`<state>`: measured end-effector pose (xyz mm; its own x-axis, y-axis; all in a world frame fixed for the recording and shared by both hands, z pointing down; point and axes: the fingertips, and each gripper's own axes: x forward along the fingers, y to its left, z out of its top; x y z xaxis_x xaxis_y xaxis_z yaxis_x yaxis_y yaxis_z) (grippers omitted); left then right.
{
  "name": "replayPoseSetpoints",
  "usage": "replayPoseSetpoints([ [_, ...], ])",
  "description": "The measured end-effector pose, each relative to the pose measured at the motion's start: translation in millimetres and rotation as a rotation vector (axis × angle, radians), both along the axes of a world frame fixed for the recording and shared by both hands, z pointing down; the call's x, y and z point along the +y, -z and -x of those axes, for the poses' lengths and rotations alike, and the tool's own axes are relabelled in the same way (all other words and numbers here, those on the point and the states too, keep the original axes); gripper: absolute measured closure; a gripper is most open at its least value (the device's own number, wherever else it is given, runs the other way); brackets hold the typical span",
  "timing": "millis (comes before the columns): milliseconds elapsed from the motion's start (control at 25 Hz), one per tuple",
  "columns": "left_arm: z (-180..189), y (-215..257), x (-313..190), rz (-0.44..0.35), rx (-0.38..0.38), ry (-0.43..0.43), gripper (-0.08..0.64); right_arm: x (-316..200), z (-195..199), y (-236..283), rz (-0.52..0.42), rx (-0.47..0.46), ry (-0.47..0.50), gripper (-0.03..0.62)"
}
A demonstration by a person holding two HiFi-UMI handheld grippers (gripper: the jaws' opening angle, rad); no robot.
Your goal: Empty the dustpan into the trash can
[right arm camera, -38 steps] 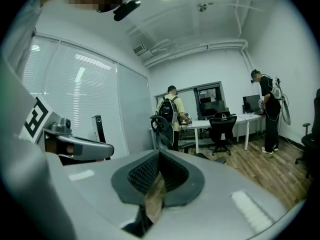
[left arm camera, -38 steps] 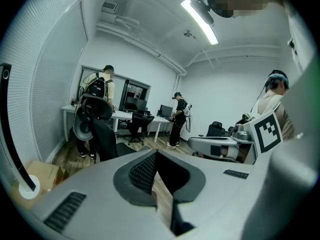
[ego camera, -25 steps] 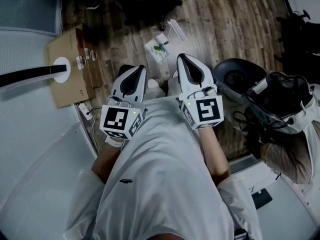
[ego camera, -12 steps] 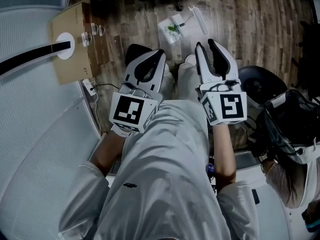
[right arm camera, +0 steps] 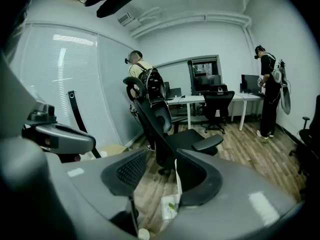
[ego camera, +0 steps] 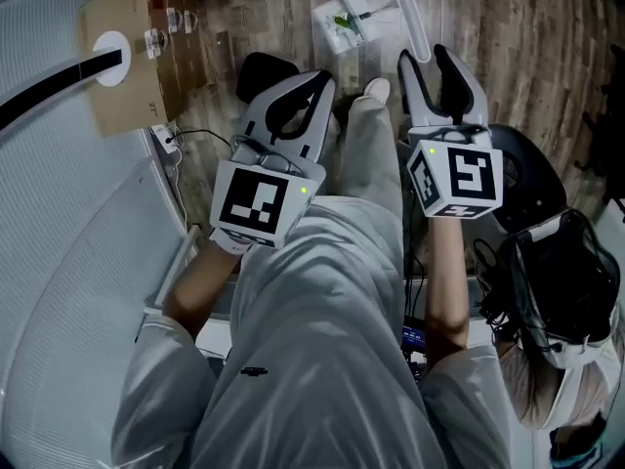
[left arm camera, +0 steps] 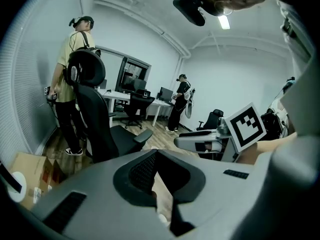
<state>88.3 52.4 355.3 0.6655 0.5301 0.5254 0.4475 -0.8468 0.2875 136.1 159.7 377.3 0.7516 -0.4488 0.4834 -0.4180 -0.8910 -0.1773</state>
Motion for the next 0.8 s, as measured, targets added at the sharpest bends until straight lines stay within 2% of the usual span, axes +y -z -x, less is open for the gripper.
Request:
replayPoseSetpoints([
  [280, -19, -36, -2, -0.003, -0.059, 0.022, 0.56, 0, -38, -40, 0.038, -0.039, 0.028, 0.35],
  [480, -31, -58, 5, -0.012, -0.085, 0.03, 0.56, 3, -56, -73, 0.034, -0.107, 0.048, 0.35],
  [800, -40, -79, 8, -0.014, -0.088, 0.046, 0.56, 4, -70, -110, 0.102, -0.139, 0.054, 0.342],
])
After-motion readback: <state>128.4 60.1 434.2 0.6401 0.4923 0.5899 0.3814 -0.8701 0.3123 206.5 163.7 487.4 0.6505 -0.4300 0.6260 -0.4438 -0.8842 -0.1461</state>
